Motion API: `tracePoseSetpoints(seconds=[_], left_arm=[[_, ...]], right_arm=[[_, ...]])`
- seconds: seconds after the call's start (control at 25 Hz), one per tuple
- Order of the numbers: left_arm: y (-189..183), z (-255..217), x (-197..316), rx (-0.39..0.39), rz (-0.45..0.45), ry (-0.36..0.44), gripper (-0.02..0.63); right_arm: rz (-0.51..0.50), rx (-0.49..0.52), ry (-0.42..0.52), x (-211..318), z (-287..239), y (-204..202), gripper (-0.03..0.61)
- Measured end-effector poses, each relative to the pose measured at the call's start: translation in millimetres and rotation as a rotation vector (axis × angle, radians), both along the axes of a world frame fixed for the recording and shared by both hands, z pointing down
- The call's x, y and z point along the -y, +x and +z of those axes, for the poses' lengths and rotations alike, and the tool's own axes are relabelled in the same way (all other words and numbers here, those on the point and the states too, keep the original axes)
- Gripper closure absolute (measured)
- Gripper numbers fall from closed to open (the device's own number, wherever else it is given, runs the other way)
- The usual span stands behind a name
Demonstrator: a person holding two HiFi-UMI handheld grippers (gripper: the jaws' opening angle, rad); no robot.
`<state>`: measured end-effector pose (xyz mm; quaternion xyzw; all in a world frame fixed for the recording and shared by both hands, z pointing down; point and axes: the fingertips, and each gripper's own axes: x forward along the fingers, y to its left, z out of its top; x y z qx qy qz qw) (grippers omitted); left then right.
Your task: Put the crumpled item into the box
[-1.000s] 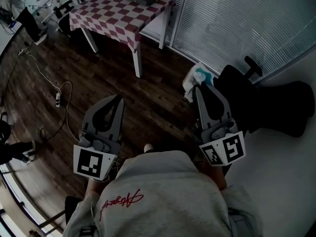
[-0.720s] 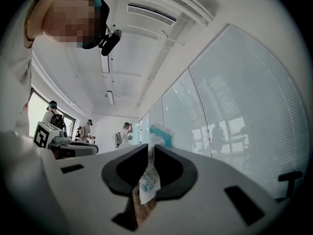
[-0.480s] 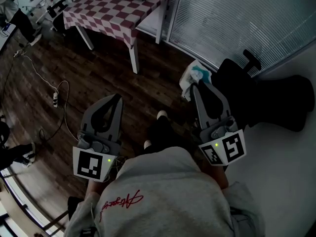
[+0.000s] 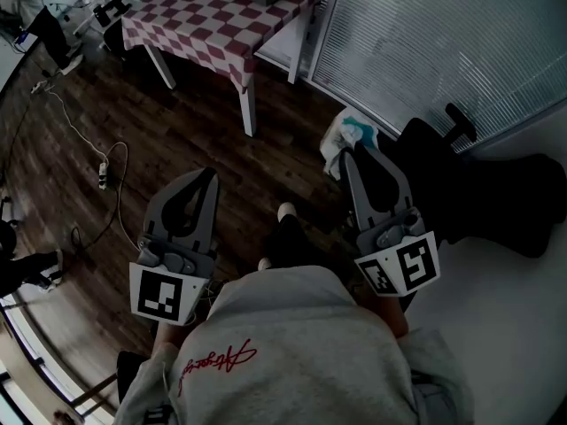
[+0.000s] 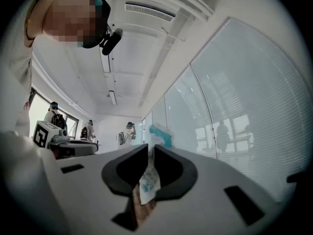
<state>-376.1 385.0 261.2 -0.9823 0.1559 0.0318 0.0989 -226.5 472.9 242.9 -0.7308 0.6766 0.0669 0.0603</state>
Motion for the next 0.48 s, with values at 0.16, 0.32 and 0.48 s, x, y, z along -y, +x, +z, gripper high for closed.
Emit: tracePoseSetpoints(seconds=[0.16,0.32,0.48], left_arm=[[13.4,-2.0,15.5,-0.003,-0.012,0.005,0.595],[29.2,-4.2,34.1,-0.003,-0.022,0.006,0.595],[46.4,-8.0,54.7,-0.001,-0.031,0.003,0.595]], right_arm=[[-0.008,-0.003,0.003,16.9,-1.6,15.7,0.529],[-0.016,-0.004,0.003,36.9,-4.2,32.8,0.529],[-0.03,0.001,-0.002,61.3,-7.3,50.2,0.529]])
